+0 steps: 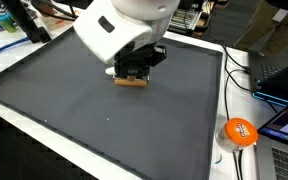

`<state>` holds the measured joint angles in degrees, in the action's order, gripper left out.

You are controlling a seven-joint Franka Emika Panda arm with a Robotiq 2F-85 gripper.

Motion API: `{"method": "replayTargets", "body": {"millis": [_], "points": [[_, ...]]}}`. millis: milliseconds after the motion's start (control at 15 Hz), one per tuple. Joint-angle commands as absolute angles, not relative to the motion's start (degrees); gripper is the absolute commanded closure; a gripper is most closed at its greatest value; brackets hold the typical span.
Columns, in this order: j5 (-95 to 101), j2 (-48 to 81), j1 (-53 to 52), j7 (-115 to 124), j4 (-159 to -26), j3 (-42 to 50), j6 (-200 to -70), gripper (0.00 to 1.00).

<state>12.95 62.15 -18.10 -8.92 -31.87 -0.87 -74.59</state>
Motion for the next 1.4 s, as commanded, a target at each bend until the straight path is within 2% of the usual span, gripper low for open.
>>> {"method": "replayTargets", "body": {"millis": [0,733,1333], "points": [[13.12,62.39,-18.91,-7.32,-29.85,-0.32,-72.07,0.78],[0.54,51.34,-6.61,7.86,-32.0,-2.06,-72.65,0.78],[-0.76,46.15,-4.66,33.28,-32.33,-0.59,-74.86,0.78]]}}
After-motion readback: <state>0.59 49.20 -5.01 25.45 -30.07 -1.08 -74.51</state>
